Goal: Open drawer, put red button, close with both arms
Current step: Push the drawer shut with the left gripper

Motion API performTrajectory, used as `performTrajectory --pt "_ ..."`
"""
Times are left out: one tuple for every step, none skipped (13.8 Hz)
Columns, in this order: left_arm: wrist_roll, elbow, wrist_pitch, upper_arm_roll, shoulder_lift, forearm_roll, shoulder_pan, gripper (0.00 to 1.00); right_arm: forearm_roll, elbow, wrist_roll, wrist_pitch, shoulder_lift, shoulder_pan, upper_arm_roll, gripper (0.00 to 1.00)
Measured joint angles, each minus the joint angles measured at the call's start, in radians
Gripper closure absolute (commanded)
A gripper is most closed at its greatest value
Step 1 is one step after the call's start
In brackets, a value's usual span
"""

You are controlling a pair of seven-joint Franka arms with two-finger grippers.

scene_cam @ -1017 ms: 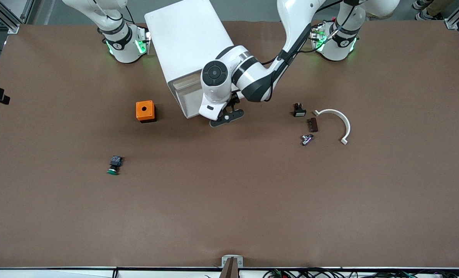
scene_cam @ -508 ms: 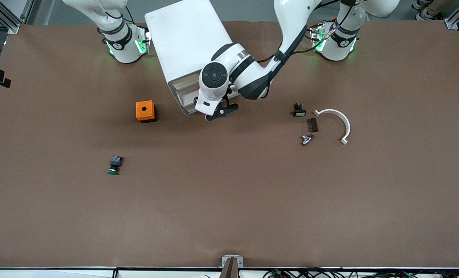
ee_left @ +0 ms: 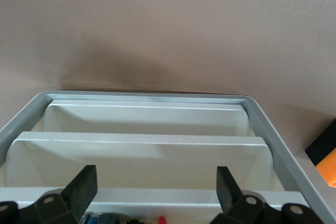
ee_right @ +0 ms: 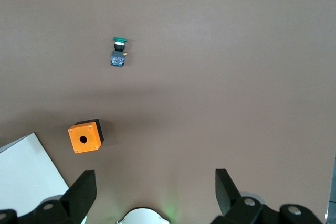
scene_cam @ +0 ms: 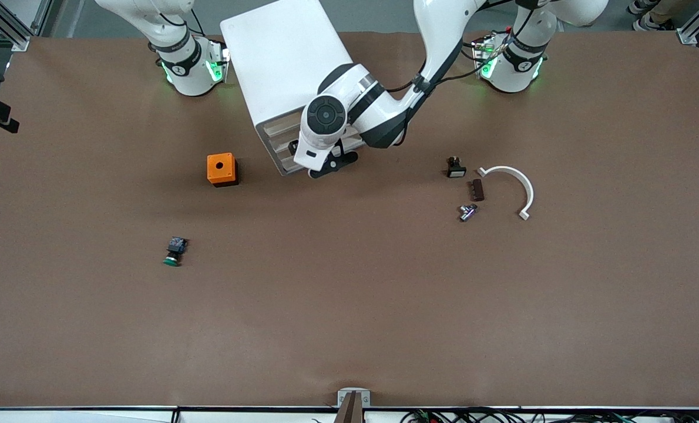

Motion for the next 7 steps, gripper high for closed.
performTrajectory --pt "0.000 0.000 0.000 0.000 0.001 -0.011 -0.002 0.00 0.000 -0.015 0.005 0.003 -0.014 0.000 0.000 0.00" --pt "0.000 0.000 0.000 0.000 0.003 -0.021 -0.004 0.00 0.000 -0.023 0.008 0.005 -0.022 0.001 0.000 0.00" --pt "0.000 0.000 0.000 0.000 0.004 -0.027 -0.006 0.00 0.000 -0.025 0.010 0.008 -0.024 0.001 0.000 0.00" --pt "0.000 0.000 0.000 0.000 0.004 -0.027 -0.007 0.00 0.000 -0.028 0.012 0.014 -0.024 0.001 -0.001 0.00" --pt "0.000 0.000 0.000 0.000 0.004 -0.027 -0.007 0.00 0.000 -0.030 0.013 0.023 -0.024 0.001 -0.001 0.00" --pt "0.000 0.000 0.000 0.000 0.004 -0.027 -0.007 0.00 0.000 -0.031 0.013 0.030 -0.024 0.001 -0.001 0.00" --pt "0.000 0.000 0.000 0.000 0.004 -0.027 -0.007 0.00 0.000 -0.032 0.012 0.037 -0.024 0.002 -0.001 0.00"
